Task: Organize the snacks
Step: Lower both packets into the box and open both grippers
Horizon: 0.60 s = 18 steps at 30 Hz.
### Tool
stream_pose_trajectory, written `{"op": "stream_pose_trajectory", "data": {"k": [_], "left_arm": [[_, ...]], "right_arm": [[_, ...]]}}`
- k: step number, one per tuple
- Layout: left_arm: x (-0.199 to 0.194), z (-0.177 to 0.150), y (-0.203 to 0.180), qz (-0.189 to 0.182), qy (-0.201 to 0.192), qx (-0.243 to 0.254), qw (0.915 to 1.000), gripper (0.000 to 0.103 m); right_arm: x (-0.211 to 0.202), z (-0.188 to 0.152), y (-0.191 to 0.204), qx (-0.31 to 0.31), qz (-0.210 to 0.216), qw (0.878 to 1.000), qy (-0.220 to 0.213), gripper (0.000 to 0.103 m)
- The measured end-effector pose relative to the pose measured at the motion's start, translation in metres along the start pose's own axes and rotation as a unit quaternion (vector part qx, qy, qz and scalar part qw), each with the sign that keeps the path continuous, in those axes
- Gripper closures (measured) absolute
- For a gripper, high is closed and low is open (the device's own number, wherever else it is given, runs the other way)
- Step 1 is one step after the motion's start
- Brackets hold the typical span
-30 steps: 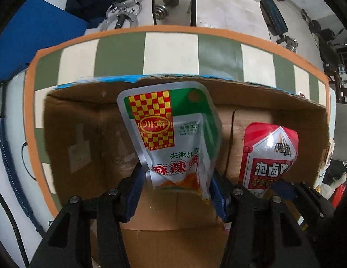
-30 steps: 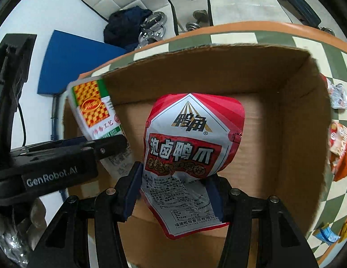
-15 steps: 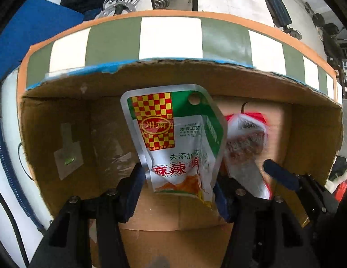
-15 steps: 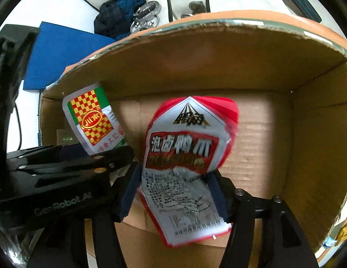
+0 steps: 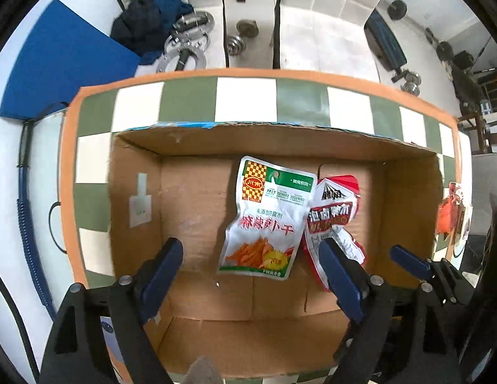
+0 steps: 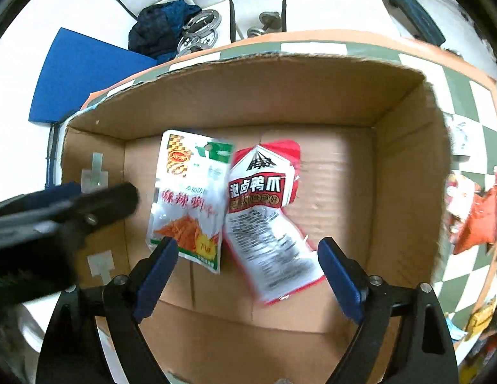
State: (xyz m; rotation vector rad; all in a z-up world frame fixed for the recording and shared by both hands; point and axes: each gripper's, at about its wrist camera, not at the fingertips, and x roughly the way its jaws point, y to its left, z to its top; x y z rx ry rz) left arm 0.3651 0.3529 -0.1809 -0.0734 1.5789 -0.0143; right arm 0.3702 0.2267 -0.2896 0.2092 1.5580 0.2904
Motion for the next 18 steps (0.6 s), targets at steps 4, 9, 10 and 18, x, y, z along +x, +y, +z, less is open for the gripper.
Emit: {"op": "stream_pose_trajectory", "data": {"k": [4, 9, 10, 18], "left_arm": [[-0.016, -0.020, 0.003, 0.002, -0.026, -0.001, 0.9997, 0.016], [-0.037, -0.054, 0.003, 0.011, -0.060, -0.002, 0.9981, 0.016], [-0.041, -0.060, 0.003, 0.014, -0.067, -0.001, 0.9976, 0.016], [-0.071, -0.099, 0.005, 0.025, -0.107, 0.002, 0.9939, 0.016]], "right_arm": [[-0.023, -0.021, 0.004, -0.010, -0.006, 1.000, -0.019, 0.011], [-0.054, -0.052, 0.006, -0.019, -0.013, 0.999, -0.041, 0.011], [-0.061, -0.059, 0.007, -0.021, -0.016, 0.998, -0.049, 0.011], [-0.101, -0.101, 0.008, -0.035, -0.028, 0.995, -0.090, 0.011]]}}
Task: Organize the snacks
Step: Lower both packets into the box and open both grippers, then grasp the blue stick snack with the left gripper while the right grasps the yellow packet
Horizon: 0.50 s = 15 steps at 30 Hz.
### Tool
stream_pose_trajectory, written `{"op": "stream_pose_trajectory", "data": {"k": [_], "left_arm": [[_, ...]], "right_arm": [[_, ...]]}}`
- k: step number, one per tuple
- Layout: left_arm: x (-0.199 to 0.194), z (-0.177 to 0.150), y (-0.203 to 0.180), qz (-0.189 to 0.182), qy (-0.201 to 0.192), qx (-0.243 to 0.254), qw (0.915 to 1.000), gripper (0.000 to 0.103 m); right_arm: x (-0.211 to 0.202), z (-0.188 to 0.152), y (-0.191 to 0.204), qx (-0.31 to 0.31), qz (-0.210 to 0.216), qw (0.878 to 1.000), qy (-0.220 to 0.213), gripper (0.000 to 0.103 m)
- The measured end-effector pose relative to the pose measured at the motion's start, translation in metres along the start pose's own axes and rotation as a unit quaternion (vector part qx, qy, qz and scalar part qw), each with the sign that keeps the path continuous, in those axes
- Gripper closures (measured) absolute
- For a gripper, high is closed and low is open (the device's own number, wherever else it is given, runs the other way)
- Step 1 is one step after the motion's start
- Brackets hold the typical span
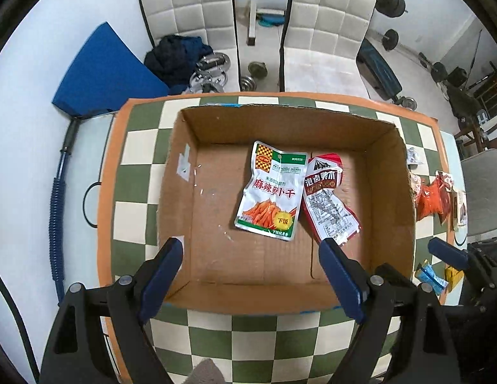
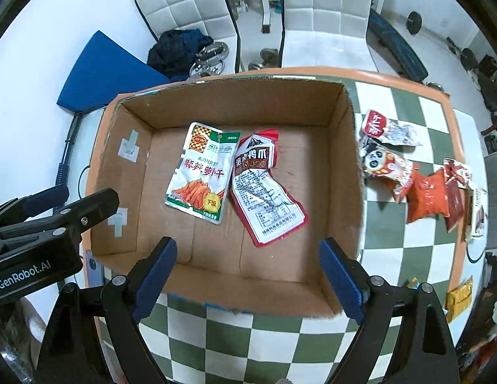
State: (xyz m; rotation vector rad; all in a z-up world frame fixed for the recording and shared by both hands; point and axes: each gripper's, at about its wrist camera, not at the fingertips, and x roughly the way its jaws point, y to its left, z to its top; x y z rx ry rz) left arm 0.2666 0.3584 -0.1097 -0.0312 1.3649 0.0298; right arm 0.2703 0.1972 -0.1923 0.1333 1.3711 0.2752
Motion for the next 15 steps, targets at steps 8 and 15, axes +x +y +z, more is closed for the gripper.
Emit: {"op": "stream_pose_trajectory", "data": {"k": [8, 15], "left_arm": [[-0.027, -0.027, 0.001, 0.010, -0.028, -0.007, 0.9995, 0.016], [-0.044, -0.040, -0.008, 0.016, -0.042, -0.029, 0.9986, 0.016]], "right_arm": [[-0.034, -0.024, 0.005, -0.005, 0.016, 1.000, -0.023, 0.010], [-0.049, -0.036, 0.001, -0.007, 0.044, 0.999, -0.030, 0.010]]}}
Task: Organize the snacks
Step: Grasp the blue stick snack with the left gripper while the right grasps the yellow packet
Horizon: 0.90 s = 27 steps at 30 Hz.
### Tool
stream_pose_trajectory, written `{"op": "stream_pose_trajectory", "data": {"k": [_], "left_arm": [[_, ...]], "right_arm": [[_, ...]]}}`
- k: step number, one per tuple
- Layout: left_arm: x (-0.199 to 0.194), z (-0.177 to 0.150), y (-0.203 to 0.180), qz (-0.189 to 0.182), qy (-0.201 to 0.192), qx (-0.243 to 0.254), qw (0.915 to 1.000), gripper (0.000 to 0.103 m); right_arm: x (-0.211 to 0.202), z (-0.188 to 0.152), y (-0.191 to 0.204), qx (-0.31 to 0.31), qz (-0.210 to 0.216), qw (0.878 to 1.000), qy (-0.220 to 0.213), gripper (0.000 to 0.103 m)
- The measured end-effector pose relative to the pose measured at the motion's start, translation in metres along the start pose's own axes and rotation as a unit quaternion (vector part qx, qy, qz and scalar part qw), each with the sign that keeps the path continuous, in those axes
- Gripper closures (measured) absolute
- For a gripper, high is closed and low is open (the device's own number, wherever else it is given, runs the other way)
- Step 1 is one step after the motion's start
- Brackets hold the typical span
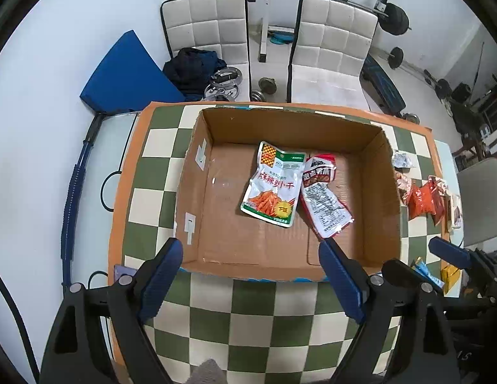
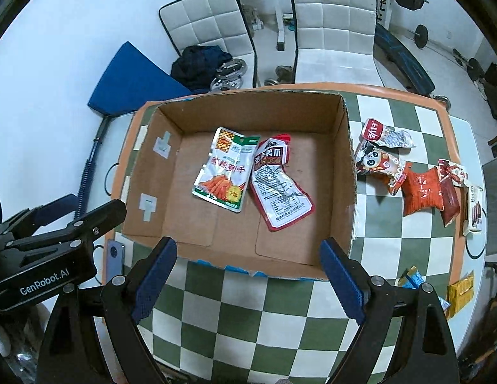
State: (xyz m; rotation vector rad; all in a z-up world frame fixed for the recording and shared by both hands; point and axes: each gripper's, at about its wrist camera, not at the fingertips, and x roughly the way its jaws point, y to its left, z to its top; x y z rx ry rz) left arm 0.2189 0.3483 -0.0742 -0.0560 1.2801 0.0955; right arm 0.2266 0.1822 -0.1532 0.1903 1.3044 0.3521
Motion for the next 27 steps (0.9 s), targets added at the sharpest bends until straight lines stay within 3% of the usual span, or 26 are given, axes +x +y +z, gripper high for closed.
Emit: {"op": "stream_pose_trajectory", "data": {"k": [4, 8, 11, 14, 17, 21, 24, 27], "left_arm": [[-0.018, -0.002, -0.024, 0.005, -0.022, -0.007, 0.9997, 0.016], [-0.027, -0.004, -0.072, -0.010, -0.026, -0.013, 0.9995, 0.016], [-0.013, -0.010, -0.121, -0.046, 0.006, -0.008, 0.9989, 0.016], [0.020, -0.027, -0.181, -0.097, 0.075, 0.009, 0.9925, 0.016], [0.067, -0.054, -0.245, -0.136, 0.156, 0.021, 0.9782, 0.016], [0.138, -0.089, -0.317, -0.169, 0.268, 0.009, 0.9485, 0.017], [0.182, -0.111, -0.357, -0.175, 0.330, -0.022, 0.9274, 0.023], [0.212, -0.123, -0.385, -0.178, 0.363, -0.051, 0.9134, 0.023]], "right_arm": [[-0.015, -0.005, -0.023, 0.019, 0.030, 0.999, -0.007, 0.010], [-0.040, -0.015, -0.082, 0.054, 0.039, 0.998, -0.010, 0.010], [-0.059, -0.028, -0.145, 0.089, 0.018, 0.996, -0.010, 0.010], [-0.075, -0.052, -0.221, 0.136, -0.010, 0.991, -0.005, 0.010], [-0.082, -0.079, -0.297, 0.192, -0.041, 0.981, 0.008, 0.010], [-0.077, -0.121, -0.397, 0.273, -0.061, 0.960, 0.026, 0.010], [-0.063, -0.144, -0.445, 0.313, -0.061, 0.947, 0.040, 0.010], [-0.045, -0.166, -0.483, 0.350, -0.042, 0.934, 0.059, 0.010]]}}
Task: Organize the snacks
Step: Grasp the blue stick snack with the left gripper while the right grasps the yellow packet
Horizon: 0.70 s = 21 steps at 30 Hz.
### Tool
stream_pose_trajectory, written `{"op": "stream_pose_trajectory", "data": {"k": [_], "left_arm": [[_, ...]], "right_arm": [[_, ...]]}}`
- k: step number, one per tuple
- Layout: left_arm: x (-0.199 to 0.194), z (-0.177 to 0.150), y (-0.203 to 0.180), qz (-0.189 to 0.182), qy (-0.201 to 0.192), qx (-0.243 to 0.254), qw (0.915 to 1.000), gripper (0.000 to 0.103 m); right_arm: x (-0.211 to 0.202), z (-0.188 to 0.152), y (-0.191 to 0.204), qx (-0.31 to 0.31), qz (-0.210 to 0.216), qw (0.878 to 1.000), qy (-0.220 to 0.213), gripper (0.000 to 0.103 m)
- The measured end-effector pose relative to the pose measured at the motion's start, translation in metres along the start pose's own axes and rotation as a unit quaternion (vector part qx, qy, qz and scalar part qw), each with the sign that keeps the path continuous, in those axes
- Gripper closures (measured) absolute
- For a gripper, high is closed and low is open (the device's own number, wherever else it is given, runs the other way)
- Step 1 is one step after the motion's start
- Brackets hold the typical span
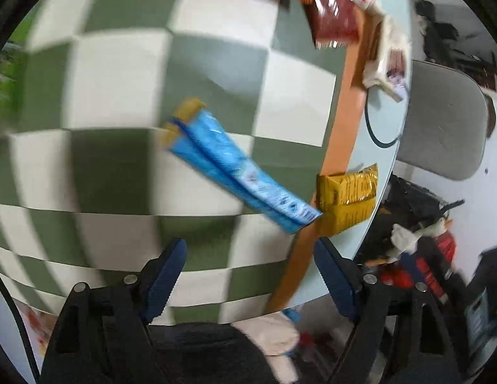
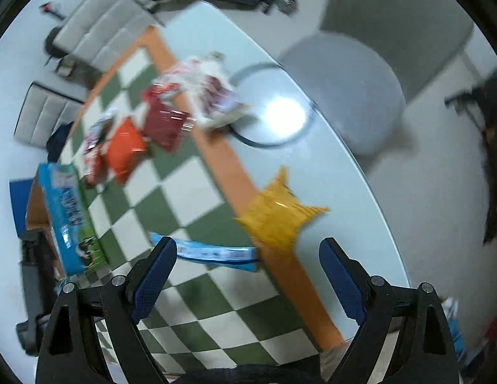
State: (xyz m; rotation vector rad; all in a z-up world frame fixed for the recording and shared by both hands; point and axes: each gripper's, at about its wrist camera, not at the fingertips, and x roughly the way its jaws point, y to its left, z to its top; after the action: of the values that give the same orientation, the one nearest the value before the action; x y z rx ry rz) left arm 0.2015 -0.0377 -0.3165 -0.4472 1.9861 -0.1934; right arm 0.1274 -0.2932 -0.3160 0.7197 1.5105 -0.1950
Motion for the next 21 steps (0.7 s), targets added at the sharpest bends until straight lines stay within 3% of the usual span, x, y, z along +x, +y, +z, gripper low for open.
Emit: {"op": "stream_pose_trajectory", "data": {"k": [6, 8, 12, 16, 21], "left_arm": [[0.039, 0.020, -0.017, 0.017, 0.008, -0.049, 0.9986, 0.025], [0.043, 0.024, -0.024, 0.047, 0.003, -0.044, 0.9979, 0.034], [0.044, 0.022, -0.029, 0.114, -0.013, -0.013, 0.9933, 0.034], [0.041, 0.018, -0.020, 0.173, -0.019, 0.014, 0.9847, 0.034], [0.035, 0.010, -0.010, 0.255, -0.039, 0.074, 0.9633, 0.034]], "right_arm": [[0.037, 0.014, -0.041, 0.052, 0.037, 0.997, 0.034, 0.010], [0.047, 0.018, -0.041, 0.056, 0.044, 0.997, 0.042, 0.010], [0.061, 0.023, -0.034, 0.052, 0.047, 0.996, 0.059, 0.010], [0.080, 0.026, -0.028, 0.064, 0.044, 0.994, 0.077, 0.010], [0.099, 0.026, -0.029, 0.095, 0.041, 0.990, 0.094, 0.010]]}}
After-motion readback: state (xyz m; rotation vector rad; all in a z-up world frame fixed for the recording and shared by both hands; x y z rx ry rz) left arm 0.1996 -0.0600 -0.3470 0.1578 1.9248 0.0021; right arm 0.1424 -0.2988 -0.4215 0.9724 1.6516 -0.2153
